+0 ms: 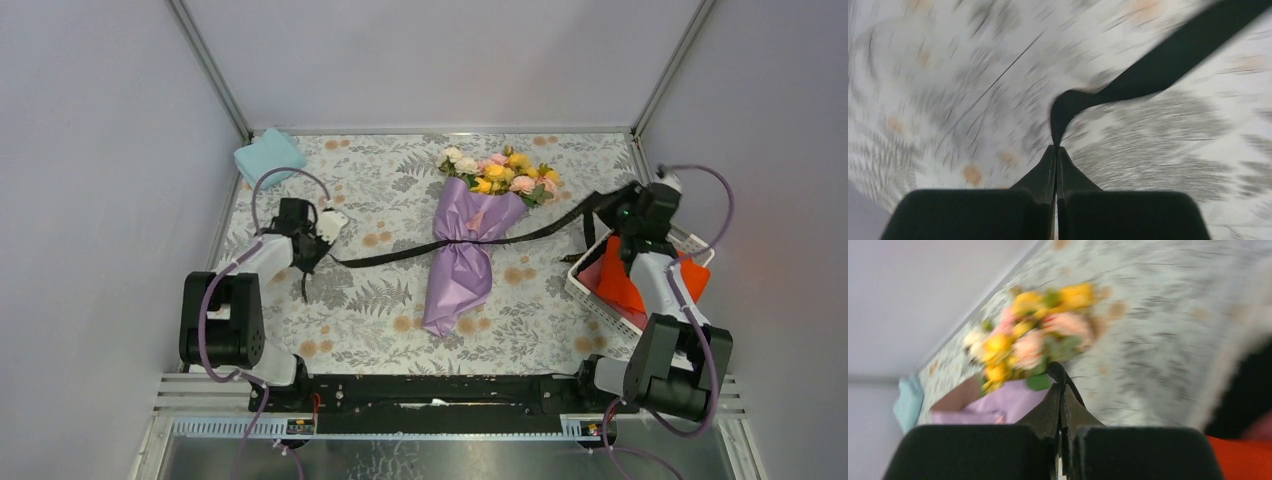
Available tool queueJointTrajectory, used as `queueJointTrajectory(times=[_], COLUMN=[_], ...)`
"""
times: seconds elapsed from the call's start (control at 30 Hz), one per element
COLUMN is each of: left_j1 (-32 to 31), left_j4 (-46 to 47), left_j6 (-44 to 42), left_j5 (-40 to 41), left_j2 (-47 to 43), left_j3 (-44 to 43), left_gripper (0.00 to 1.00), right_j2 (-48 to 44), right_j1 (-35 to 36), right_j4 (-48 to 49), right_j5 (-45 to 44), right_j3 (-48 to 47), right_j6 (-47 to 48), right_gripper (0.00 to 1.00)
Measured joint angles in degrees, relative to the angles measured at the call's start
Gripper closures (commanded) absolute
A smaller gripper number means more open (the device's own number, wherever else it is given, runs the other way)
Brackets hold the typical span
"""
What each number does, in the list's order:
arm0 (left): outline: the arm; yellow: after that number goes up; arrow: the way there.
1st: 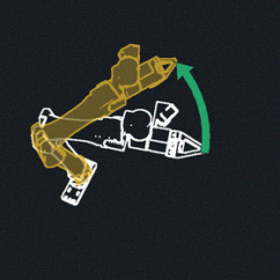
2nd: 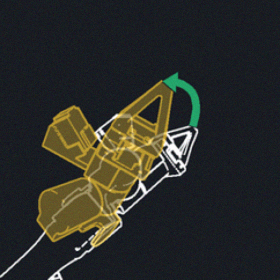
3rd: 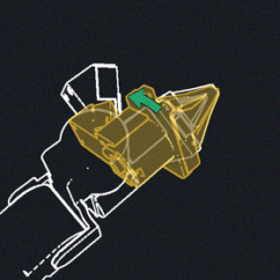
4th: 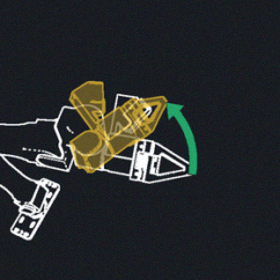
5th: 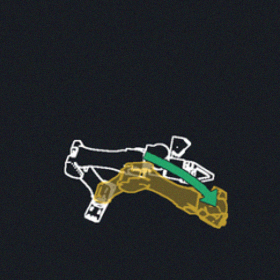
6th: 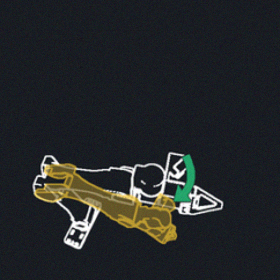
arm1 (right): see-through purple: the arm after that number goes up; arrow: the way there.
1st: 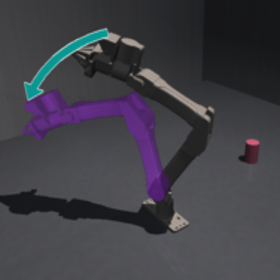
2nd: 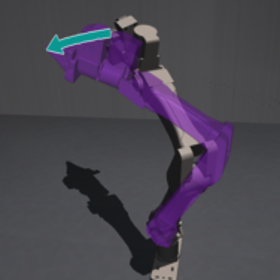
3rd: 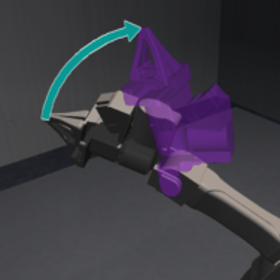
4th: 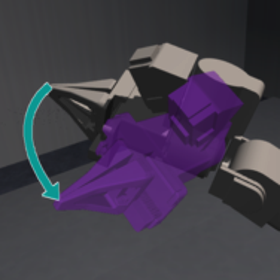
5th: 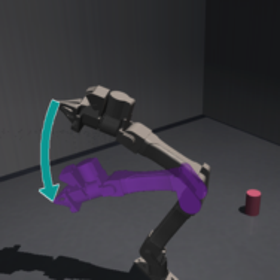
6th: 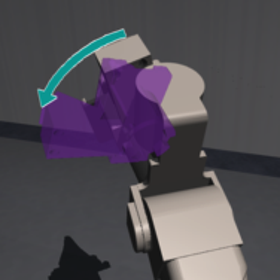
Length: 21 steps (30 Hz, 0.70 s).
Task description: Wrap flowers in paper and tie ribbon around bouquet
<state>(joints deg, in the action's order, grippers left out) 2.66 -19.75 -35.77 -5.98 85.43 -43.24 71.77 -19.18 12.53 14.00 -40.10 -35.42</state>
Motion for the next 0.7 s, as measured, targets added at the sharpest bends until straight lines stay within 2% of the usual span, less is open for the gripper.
queueJointTrajectory(times=[0.03, 0.07, 0.13, 0.17, 0.27, 0.4, 0.6, 0.67, 0.7], left_j1=[-2.16, -4.83, -10.99, -14.03, -21.51, -26.97, -30.14, -30.73, -30.95], left_j4=[-2.27, -4.5, -8.68, -9.92, -10.45, -5.09, 2.78, 4.37, 5.07], left_j6=[-0.79, -1.88, -4.11, -4.87, -7.06, -7.52, -7.48, -7.37, -7.39], left_j5=[-0.92, -2.23, -4.79, -5.97, -8.83, -12.46, -11.93, -10.97, -10.78], left_j2=[0.02, 0.13, 0.61, 0.79, 1.01, 4.87, 19.41, 21.81, 22.75], left_j3=[-1.31, -2.91, -6.64, -8.22, -10.88, -13.31, -20.37, -22.91, -23.87], left_gripper=[0.64, 0.48, 0.26, 0.16, 0.04, 0.01, 0.02, 0.09, 0.22], right_j2=[0.26, 0.44, 0.5, 0.5, 0.5, 0.61, 0.59, 0.57, 0.55], right_j1=[3.26, 6.01, 10.64, 12.52, 16.02, 19.02, 21.79, 21.88, 21.88], right_j4=[0.2, 0.48, 1.05, 1.18, 0.83, -0.22, -0.68, -0.63, -0.63], right_j5=[0.44, 0.98, 3.21, 4.31, 6.91, 9.77, 13.6, 14.45, 14.73], right_j3=[-1.46, -2.75, -4.35, -4.85, -5.05, -5.05, -5.05, -5.05, -5.05], right_j6=[1.4, 2.58, 4.61, 5.7, 8.17, 10.43, 12.72, 12.79, 12.79], right_gripper=[1.0, 1.0, 1.0, 1.0, 1.0, 1.0, 1.0, 1.0, 1.0])
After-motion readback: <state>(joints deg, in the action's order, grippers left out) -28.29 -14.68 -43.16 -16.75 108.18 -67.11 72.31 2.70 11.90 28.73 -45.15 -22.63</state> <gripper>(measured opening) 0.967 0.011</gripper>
